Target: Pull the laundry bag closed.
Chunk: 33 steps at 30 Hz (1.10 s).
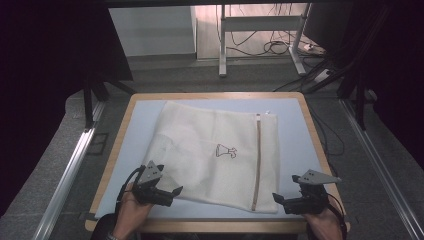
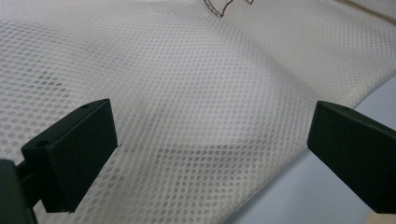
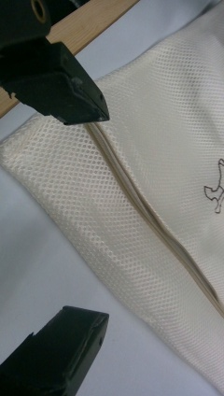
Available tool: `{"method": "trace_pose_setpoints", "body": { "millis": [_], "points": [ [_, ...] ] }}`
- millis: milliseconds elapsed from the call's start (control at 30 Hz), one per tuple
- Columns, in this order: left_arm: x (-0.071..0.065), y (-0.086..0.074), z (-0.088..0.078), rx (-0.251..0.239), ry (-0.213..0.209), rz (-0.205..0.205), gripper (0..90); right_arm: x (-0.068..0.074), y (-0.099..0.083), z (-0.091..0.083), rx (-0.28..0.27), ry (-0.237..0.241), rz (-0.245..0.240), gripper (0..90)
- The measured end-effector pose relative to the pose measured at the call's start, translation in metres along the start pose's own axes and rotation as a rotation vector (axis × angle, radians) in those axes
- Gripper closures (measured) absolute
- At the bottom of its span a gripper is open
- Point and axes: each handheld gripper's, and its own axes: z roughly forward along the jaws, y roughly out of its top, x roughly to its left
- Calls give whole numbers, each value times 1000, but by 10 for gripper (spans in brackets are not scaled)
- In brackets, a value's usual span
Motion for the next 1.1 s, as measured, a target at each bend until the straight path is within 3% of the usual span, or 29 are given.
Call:
{"method": "trace_pose_setpoints", "body": {
  "millis": [167,367,800,1100],
  "points": [
    [-4,0,3,9,3,22,13,1,1,-1,-20,-23,-22,23],
    [-1,-2,6,26,-9,14,16,2,0,1,-12,-18,-35,18],
    [-2,-3,7,39,26,39,16,2,-1,7,4,-11,-51,8],
    [-2,-3,9,48,27,51,16,4,0,7,-12,-5,-60,10]
  ]
}}
